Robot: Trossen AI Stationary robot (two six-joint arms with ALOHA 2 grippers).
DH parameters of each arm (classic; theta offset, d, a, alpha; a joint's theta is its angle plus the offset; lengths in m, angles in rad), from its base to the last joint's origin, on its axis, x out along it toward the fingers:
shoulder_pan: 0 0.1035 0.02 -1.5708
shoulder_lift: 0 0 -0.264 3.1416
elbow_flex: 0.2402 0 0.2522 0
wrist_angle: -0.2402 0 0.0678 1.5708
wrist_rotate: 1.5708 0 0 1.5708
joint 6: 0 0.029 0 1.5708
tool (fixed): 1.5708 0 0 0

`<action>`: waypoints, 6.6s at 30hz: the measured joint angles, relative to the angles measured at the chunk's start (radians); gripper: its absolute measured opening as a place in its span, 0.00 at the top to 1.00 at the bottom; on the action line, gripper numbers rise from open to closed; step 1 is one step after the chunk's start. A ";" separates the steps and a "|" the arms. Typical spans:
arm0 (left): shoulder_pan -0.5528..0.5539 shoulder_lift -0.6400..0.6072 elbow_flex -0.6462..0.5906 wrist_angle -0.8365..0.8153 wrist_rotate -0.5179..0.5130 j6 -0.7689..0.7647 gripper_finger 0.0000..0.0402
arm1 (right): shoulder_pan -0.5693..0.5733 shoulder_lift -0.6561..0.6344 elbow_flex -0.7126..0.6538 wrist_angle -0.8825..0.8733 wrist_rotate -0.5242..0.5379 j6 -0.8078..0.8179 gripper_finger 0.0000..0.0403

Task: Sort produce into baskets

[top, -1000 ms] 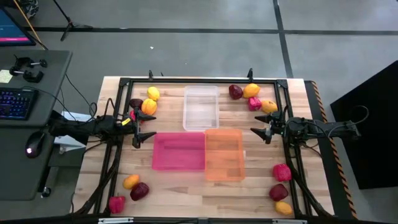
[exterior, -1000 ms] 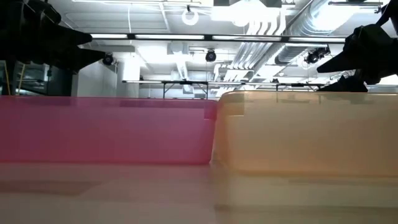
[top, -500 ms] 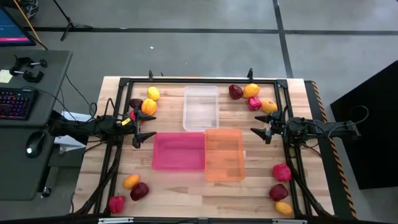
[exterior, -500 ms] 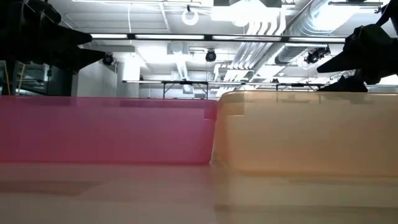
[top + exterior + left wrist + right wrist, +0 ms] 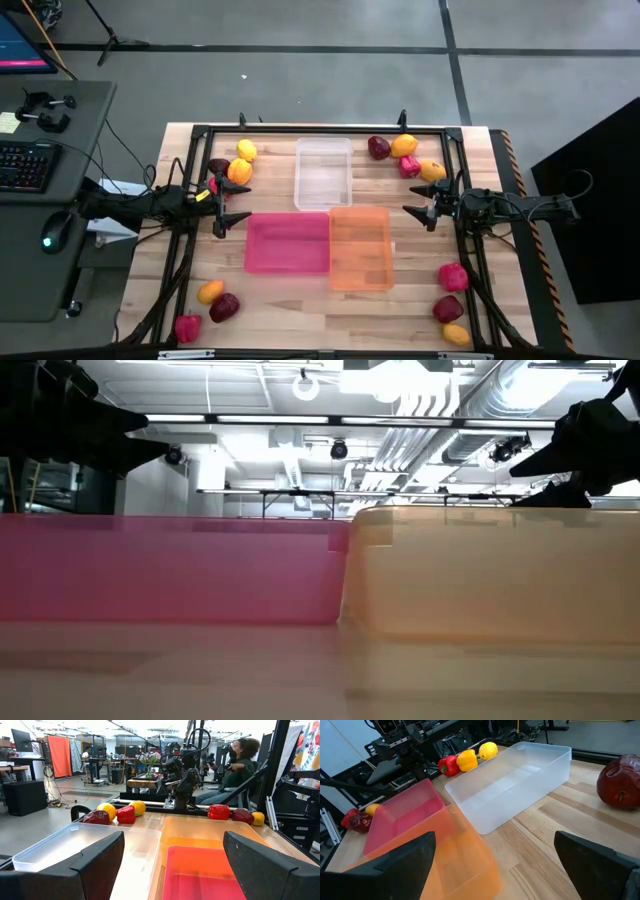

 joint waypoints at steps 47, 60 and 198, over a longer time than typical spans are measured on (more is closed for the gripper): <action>0.000 0.000 0.000 0.000 0.000 0.000 0.18 | 0.000 -0.001 0.000 0.118 0.008 0.326 0.01; 0.000 0.000 0.000 0.001 0.000 0.000 0.18 | 0.000 0.091 -0.003 0.695 0.350 0.458 0.01; 0.000 0.000 0.000 0.006 0.000 0.000 0.18 | -0.443 1.690 0.897 0.514 -0.495 0.151 0.24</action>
